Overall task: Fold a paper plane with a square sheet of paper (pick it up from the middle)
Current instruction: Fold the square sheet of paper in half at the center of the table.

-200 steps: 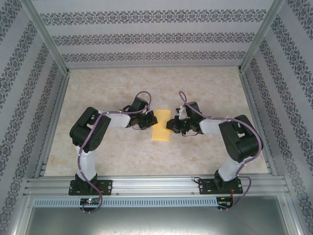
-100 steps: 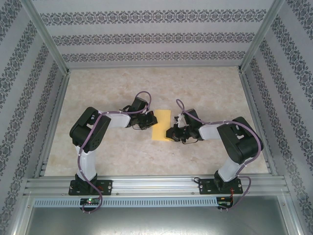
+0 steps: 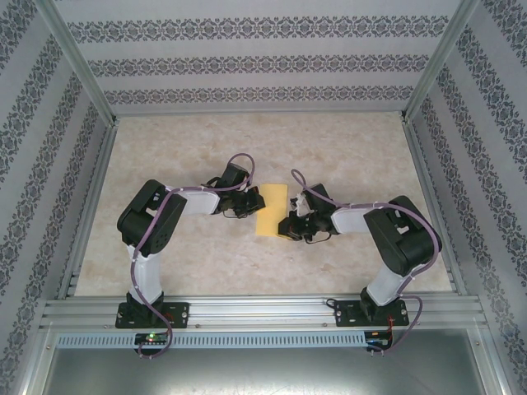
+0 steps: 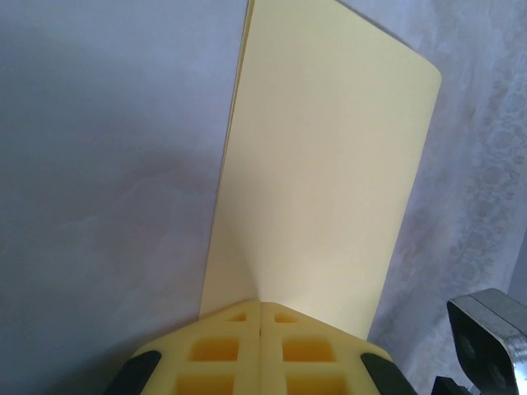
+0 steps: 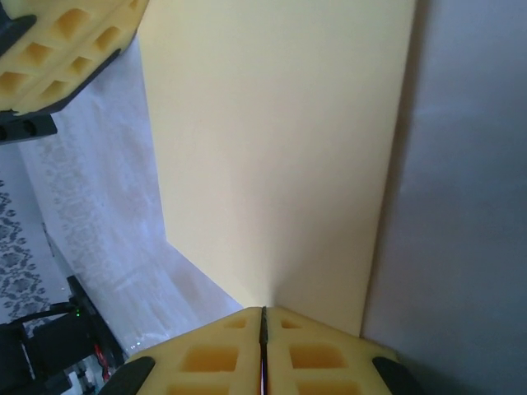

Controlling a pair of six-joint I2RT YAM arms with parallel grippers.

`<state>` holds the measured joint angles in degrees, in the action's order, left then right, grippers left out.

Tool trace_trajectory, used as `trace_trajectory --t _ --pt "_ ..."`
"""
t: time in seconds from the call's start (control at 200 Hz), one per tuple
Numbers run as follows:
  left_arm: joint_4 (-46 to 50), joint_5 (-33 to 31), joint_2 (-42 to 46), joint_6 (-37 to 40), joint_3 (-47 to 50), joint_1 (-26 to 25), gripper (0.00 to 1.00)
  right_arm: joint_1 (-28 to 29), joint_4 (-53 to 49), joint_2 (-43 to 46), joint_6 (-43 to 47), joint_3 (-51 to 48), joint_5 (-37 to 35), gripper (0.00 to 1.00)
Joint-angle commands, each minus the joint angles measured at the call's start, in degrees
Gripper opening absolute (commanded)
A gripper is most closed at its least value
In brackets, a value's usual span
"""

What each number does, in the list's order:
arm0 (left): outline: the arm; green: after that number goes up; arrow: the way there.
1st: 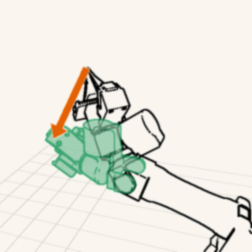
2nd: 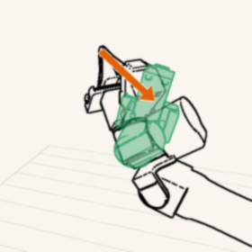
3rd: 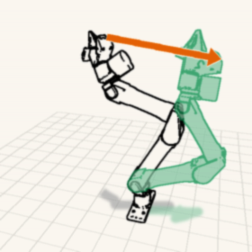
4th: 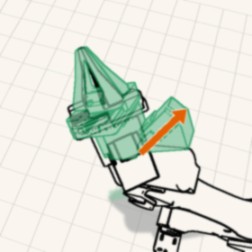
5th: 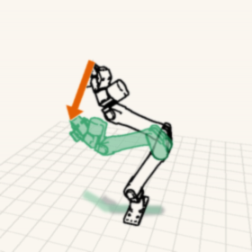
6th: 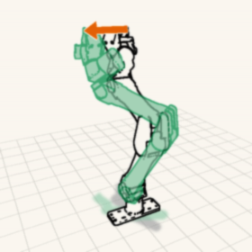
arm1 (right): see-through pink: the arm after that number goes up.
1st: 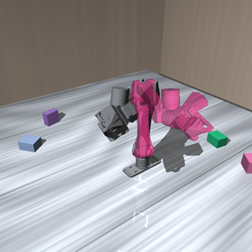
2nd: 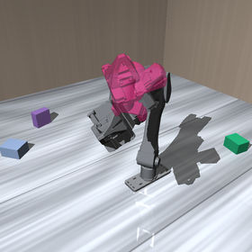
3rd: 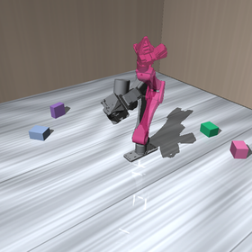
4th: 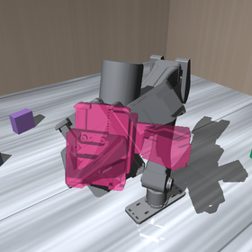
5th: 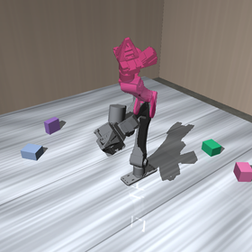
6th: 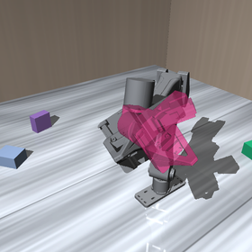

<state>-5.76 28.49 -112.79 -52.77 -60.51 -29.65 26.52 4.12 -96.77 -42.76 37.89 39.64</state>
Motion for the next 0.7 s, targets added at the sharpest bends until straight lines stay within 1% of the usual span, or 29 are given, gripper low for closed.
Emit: trace_trajectory --t 0.0,0.09,0.13,0.24,0.3,0.48,0.609,0.694 --pt "6.83 -2.04 -0.77 1.09 0.57 -0.59 0.0 -0.05 -8.4 4.57 3.22 3.82 -3.41 0.09" --pt "7.07 -2.04 -0.77 1.26 0.56 -0.59 0.0 -2.09 -10.33 6.33 3.81 7.66 -6.98 0.09" --pt "6.99 -2.1 -0.79 1.27 0.57 -0.61 0.0 -3.6 -9.49 5.51 3.29 9.25 -6.75 0.09" --pt "6.82 -1.98 -0.89 1.27 0.57 -0.63 0.0 -7.55 -6.04 -0.31 2.27 14.74 -5.96 0.1" --pt "6.79 -1.71 -0.85 1.27 0.51 -0.66 0.0 -8.94 -4.02 -4.05 1.52 18.02 -3.4 0.1" --pt "6.88 -1.58 -0.94 1.4 0.4 -0.59 0.0 -10.26 -5.33 -12.85 0.98 26.21 -2.87 0.1" --pt "6.85 -1.4 -0.8 1.4 0.47 -0.6 0.0 -10.58 -5.77 -15.52 1.81 27.41 -4.56 0.1" --pt "6.89 -1.33 -0.84 1.49 0.4 -0.59 0.0 -10.77 -6.14 -18.17 2.14 28.36 -3.17 0.11"
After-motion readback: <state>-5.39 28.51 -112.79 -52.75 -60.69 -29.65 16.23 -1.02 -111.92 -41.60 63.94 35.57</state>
